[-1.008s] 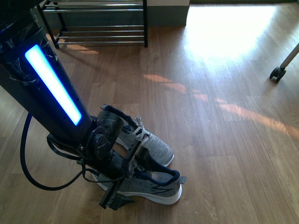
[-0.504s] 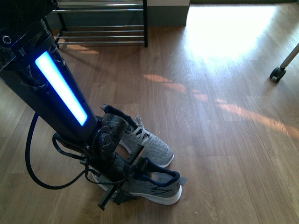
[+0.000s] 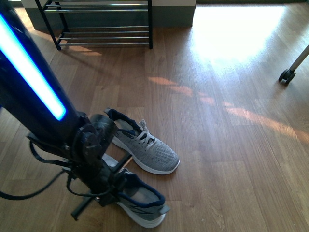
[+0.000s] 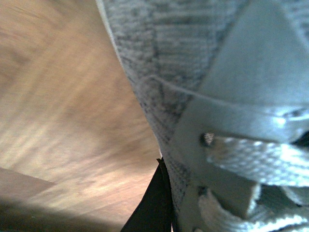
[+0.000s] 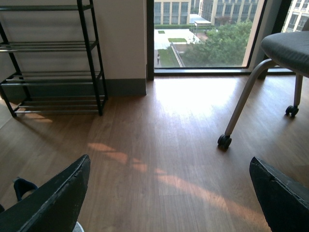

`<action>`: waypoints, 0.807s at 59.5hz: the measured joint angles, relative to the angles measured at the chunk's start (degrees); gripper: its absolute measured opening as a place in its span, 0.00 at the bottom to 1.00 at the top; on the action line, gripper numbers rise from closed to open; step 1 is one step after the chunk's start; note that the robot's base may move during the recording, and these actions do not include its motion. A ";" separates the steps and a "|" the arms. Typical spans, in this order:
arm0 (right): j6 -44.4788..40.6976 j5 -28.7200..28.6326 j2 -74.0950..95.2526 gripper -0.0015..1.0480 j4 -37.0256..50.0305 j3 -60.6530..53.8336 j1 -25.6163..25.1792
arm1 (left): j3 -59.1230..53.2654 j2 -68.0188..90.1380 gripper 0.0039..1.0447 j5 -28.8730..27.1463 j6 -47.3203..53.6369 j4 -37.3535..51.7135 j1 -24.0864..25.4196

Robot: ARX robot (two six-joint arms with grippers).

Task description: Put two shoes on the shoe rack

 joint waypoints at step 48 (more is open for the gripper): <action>0.00 0.00 0.00 0.91 0.00 0.00 0.00 | -59.25 -96.89 0.01 -62.82 67.28 13.51 10.51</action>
